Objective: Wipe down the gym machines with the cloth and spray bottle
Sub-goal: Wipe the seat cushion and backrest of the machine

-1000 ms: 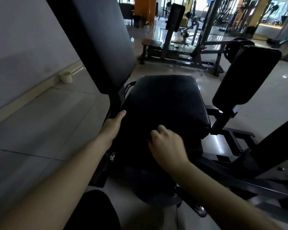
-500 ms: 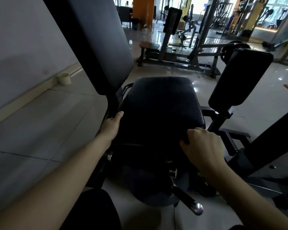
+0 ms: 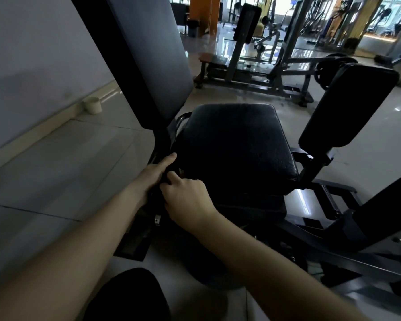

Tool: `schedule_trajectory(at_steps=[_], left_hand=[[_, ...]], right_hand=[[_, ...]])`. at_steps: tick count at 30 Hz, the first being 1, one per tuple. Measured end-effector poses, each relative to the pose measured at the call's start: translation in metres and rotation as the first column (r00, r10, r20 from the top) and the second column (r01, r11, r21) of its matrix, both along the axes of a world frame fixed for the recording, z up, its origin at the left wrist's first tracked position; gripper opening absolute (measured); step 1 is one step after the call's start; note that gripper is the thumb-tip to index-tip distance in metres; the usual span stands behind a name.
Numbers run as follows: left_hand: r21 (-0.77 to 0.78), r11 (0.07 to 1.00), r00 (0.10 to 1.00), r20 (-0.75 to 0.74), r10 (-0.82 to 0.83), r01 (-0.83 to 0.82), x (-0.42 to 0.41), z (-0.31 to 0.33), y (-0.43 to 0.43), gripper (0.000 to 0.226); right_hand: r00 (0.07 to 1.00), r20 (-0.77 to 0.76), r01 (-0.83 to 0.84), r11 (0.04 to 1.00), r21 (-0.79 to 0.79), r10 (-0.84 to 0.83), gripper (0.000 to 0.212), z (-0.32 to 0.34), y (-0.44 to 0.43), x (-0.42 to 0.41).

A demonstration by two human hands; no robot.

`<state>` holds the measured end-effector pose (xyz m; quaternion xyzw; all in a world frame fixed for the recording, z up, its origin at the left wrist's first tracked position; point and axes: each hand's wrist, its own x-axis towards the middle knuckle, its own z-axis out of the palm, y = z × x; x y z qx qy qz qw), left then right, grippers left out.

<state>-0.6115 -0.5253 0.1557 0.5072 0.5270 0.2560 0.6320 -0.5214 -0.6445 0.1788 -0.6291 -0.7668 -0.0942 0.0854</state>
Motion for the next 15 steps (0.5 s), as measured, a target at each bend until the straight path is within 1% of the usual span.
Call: schedule_trajectory(at_steps=[1, 3, 5, 7, 9, 11, 12, 13, 14, 15], left_hand=[[0.011, 1.000, 1.000, 0.006, 0.008, -0.008, 0.001, -0.001, -0.002, 0.060], [0.050, 0.998, 0.999, 0.011, 0.034, -0.034, 0.004, -0.002, -0.006, 0.059], [0.084, 0.994, 0.998, 0.011, 0.064, -0.065, 0.006, -0.003, -0.009, 0.058], [0.138, 0.985, 0.994, -0.012, 0.105, -0.103, 0.009, -0.004, -0.012, 0.054], [0.227, 0.966, 0.984, -0.095, 0.152, -0.127, 0.013, -0.001, -0.016, 0.053], [0.350, 0.932, 0.955, -0.235, 0.182, -0.091, 0.018, 0.003, -0.019, 0.056], [0.437, 0.898, 0.921, -0.327, 0.213, -0.053, 0.018, 0.005, -0.020, 0.050], [0.548, 0.837, 0.878, -0.400, 0.262, -0.001, 0.021, 0.007, -0.021, 0.040], [0.656, 0.753, 0.857, -0.417, 0.304, 0.052, 0.027, 0.010, -0.022, 0.029], [0.737, 0.668, 0.861, -0.400, 0.313, 0.100, 0.034, 0.014, -0.025, 0.024]], right_hand=[[0.999, 0.048, 0.003, 1.000, -0.002, -0.003, 0.010, 0.002, -0.002, 0.005], [0.995, 0.067, 0.075, 0.997, -0.017, -0.073, 0.010, 0.010, -0.012, 0.020], [0.975, 0.077, 0.210, 0.977, -0.028, -0.207, 0.014, 0.019, -0.032, 0.046], [0.933, 0.062, 0.358, 0.933, -0.048, -0.354, 0.015, 0.026, -0.061, 0.082], [0.859, 0.011, 0.512, 0.859, -0.019, -0.512, 0.018, 0.032, -0.094, 0.116], [0.776, -0.089, 0.629, 0.775, 0.054, -0.624, 0.022, 0.034, -0.117, 0.139], [0.761, -0.154, 0.644, 0.761, 0.073, -0.630, 0.020, 0.033, -0.118, 0.140], [0.765, -0.212, 0.633, 0.770, 0.078, -0.608, 0.018, 0.031, -0.115, 0.135], [0.788, -0.256, 0.596, 0.799, 0.085, -0.560, 0.015, 0.030, -0.108, 0.126], [0.826, -0.282, 0.532, 0.841, 0.103, -0.488, 0.013, 0.026, -0.097, 0.114]])
